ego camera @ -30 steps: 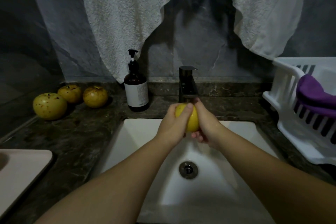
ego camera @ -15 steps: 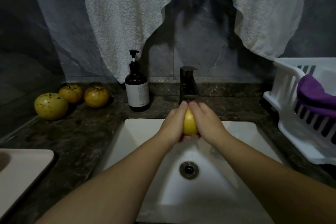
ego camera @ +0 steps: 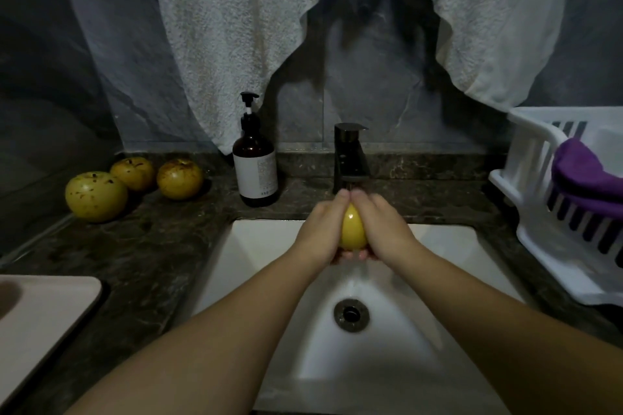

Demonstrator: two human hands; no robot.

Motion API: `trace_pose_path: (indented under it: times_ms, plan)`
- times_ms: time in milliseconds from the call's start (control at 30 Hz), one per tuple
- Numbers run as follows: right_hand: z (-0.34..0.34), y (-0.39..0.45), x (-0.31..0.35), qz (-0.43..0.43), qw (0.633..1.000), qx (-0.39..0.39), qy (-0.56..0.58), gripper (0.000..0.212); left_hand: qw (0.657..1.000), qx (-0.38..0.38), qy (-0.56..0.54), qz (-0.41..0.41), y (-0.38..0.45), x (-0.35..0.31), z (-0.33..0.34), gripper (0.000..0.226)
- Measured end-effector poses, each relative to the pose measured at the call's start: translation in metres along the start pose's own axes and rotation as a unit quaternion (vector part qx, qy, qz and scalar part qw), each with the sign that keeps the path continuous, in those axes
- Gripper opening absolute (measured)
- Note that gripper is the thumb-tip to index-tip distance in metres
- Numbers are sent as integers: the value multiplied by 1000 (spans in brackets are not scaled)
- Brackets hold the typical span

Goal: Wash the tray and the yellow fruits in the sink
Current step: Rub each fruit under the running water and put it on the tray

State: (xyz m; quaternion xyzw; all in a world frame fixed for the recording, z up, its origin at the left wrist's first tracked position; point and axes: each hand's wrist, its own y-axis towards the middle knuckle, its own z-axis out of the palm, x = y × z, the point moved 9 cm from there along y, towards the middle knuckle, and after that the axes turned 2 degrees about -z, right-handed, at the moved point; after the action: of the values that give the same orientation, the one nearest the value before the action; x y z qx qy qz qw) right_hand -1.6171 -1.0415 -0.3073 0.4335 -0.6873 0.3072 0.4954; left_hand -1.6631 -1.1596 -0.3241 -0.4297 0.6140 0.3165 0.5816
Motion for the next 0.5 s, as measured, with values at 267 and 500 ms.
trace_pose_path:
  times_ms: [267,500]
  plan:
    - [-8,-1,10,-54,997,-36,-34,46,998,30,-24,-46,-2,7,3,68]
    - [-5,-2,9,-42,998,-21,-33,52,999,9,-17,-27,-1,3,2,65]
